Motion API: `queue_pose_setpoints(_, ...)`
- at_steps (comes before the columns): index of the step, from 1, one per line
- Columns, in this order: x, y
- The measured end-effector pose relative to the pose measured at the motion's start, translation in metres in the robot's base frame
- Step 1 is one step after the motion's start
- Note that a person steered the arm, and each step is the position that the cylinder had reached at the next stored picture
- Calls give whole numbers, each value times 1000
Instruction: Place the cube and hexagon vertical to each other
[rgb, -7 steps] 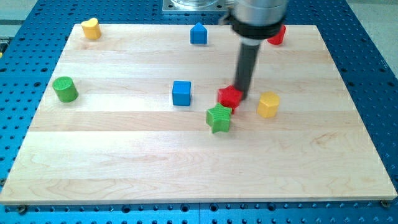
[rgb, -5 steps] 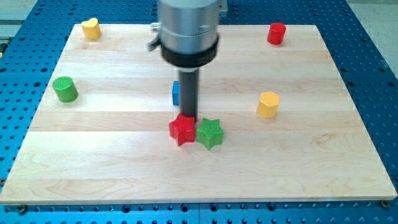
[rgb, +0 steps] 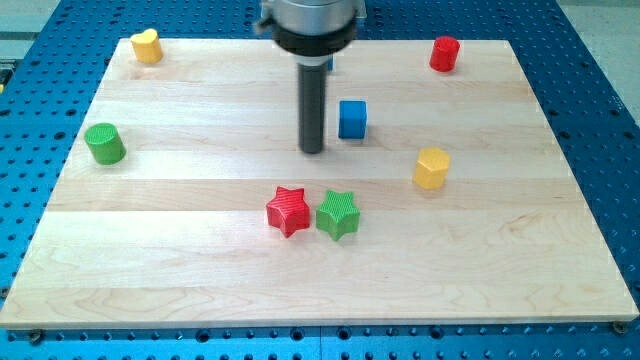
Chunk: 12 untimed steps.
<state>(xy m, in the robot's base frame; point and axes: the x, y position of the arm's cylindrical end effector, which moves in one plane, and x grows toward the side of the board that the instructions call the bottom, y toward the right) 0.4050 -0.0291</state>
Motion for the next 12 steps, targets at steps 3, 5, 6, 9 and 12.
queue_pose_setpoints(3, -44, 204)
queue_pose_setpoints(5, -73, 241)
queue_pose_setpoints(6, -7, 242)
queue_pose_setpoints(9, -14, 174)
queue_pose_setpoints(12, 57, 186)
